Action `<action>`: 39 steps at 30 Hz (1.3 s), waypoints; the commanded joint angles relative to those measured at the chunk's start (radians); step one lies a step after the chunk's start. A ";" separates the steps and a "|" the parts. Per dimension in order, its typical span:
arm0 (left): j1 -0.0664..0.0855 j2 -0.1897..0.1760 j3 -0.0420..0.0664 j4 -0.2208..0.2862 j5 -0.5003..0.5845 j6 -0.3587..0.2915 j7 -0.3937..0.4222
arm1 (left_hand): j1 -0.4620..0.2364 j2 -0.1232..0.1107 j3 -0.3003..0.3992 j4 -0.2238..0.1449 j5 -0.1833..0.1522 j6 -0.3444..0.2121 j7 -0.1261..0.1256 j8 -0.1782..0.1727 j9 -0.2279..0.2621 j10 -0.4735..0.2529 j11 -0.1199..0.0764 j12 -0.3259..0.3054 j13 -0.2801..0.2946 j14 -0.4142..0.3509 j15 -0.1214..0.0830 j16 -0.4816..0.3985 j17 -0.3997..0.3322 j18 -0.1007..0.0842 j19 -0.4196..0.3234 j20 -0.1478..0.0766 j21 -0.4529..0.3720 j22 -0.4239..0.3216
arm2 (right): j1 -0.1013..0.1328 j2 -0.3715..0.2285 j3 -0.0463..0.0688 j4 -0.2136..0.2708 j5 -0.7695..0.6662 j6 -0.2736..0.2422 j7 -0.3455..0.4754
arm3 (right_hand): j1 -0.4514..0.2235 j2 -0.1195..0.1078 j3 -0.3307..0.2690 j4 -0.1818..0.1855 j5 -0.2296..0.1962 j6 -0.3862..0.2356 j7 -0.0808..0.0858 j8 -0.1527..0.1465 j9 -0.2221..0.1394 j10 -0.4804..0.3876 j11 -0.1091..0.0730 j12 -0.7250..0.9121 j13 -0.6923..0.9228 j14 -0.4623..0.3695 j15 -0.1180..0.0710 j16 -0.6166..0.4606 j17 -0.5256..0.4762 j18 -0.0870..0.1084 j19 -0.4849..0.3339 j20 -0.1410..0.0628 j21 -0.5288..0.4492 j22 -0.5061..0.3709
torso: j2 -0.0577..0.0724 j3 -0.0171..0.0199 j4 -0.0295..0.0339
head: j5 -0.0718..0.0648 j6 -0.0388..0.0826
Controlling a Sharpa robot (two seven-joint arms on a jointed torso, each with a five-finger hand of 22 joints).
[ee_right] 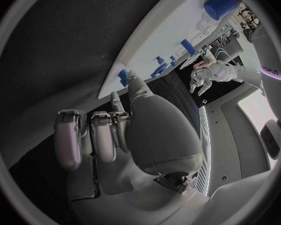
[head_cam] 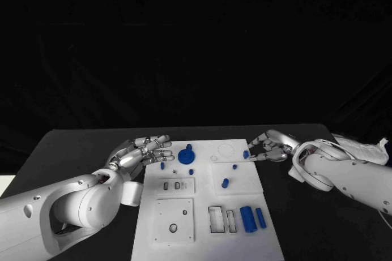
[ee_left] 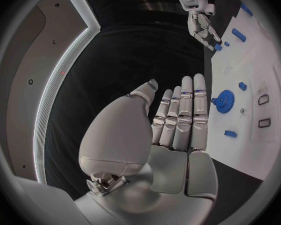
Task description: Assemble the parts on the task board
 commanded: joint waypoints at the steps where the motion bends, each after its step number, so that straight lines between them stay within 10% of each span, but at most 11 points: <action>1: 0.000 0.003 0.001 0.001 0.001 0.022 0.005 | 0.005 -0.002 0.000 -0.005 -0.005 -0.004 0.003 -0.005 -0.001 -0.007 -0.002 -0.002 -0.001 -0.006 -0.002 -0.004 0.001 0.008 -0.007 -0.002 -0.001 -0.001 | -0.002 0.010 0.000 -0.007 -0.010 0.012 0.002 | -0.002 0.016 0.008 -0.001 -0.006 0.012 0.000 0.004 0.002 0.075 -0.005 0.001 0.228 0.091 0.001 0.004 0.199 -0.020 0.018 0.003 0.004 0.070 | 0.000 -0.0005 -0.0007 | -0.001 -0.001; 39: 0.000 0.004 0.001 0.002 0.001 0.023 0.000 | 0.006 -0.001 0.001 -0.008 -0.004 -0.003 0.003 -0.005 0.000 -0.007 -0.003 -0.002 -0.001 -0.007 -0.002 -0.006 0.002 0.008 -0.008 -0.002 -0.001 -0.001 | -0.004 0.049 0.001 -0.028 -0.025 0.048 -0.001 | 0.005 0.079 0.098 -0.043 -0.071 0.126 -0.031 0.019 0.007 0.089 -0.032 0.027 0.246 0.092 -0.021 0.006 0.205 -0.021 0.021 -0.016 0.007 0.077 | -0.001 -0.0004 -0.0012 | 0.004 -0.004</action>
